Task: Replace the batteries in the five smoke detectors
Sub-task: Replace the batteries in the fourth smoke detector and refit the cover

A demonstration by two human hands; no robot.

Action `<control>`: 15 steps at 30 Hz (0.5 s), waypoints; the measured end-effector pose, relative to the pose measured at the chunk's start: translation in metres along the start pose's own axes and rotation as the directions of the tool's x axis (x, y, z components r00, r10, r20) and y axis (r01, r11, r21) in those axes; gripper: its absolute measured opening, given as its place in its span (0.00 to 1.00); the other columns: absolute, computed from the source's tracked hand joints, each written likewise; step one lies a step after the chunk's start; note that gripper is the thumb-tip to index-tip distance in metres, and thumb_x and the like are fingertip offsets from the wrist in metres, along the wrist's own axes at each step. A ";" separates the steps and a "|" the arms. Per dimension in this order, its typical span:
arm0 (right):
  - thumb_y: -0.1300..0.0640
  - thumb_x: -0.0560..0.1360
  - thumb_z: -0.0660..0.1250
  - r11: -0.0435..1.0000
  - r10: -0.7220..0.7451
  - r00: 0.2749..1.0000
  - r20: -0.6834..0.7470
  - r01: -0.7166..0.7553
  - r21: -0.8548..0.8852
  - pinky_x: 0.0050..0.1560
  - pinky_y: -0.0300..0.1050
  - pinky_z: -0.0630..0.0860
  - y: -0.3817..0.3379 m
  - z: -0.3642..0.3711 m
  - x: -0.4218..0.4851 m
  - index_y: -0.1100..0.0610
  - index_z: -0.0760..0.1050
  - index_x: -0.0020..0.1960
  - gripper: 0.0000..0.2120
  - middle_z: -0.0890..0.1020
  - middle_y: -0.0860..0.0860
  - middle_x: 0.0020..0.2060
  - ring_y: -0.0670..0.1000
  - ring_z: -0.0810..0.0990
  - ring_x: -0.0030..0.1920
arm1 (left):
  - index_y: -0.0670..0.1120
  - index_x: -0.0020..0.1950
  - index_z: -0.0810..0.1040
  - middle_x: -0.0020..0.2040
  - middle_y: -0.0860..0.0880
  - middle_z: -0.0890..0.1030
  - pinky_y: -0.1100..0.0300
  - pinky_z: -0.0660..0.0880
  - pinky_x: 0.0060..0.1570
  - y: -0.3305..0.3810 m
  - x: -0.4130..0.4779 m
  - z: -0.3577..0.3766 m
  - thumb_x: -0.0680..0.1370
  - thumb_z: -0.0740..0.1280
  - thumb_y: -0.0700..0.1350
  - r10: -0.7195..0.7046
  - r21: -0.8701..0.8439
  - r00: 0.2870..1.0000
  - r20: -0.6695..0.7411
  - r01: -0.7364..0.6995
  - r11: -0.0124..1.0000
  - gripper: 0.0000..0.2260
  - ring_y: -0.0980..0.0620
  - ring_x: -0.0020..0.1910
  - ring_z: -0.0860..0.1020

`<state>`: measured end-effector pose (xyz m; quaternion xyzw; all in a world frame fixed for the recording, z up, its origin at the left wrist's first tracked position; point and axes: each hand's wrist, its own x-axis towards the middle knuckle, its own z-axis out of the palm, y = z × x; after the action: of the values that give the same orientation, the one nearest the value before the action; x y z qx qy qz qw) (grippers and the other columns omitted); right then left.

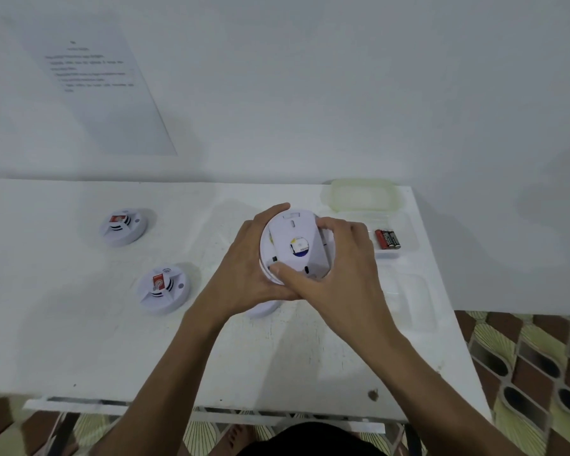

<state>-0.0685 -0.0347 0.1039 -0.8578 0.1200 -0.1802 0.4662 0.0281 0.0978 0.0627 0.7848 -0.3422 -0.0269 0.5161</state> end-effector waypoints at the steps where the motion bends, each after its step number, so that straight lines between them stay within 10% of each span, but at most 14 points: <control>1: 0.42 0.63 0.77 0.999 -0.009 1.000 -0.009 0.008 -0.032 0.46 0.28 0.67 -0.001 0.002 0.000 0.45 0.66 0.64 0.34 0.66 0.44 0.57 0.45 0.67 0.59 | 0.69 0.69 0.57 0.68 0.67 0.64 0.59 0.62 0.69 0.000 0.000 0.000 0.64 0.64 0.75 0.010 0.007 1.000 -0.009 -0.010 1.000 0.37 0.63 0.68 0.65; 15: 0.39 0.67 0.72 0.930 -0.164 0.983 0.078 0.181 -0.319 0.46 0.45 0.76 -0.008 -0.002 0.014 0.50 0.68 0.69 0.34 0.65 0.50 0.62 0.49 0.65 0.59 | 0.68 0.67 0.60 0.64 0.71 0.65 0.69 0.64 0.62 0.001 0.007 -0.019 0.61 0.73 0.59 0.126 0.129 0.992 0.004 -0.126 0.984 0.37 0.54 0.64 0.69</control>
<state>-0.0568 -0.0371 0.1146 -0.9342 0.0606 -0.1769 0.3039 0.0408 0.1086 0.0752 0.7934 -0.3912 0.0296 0.4655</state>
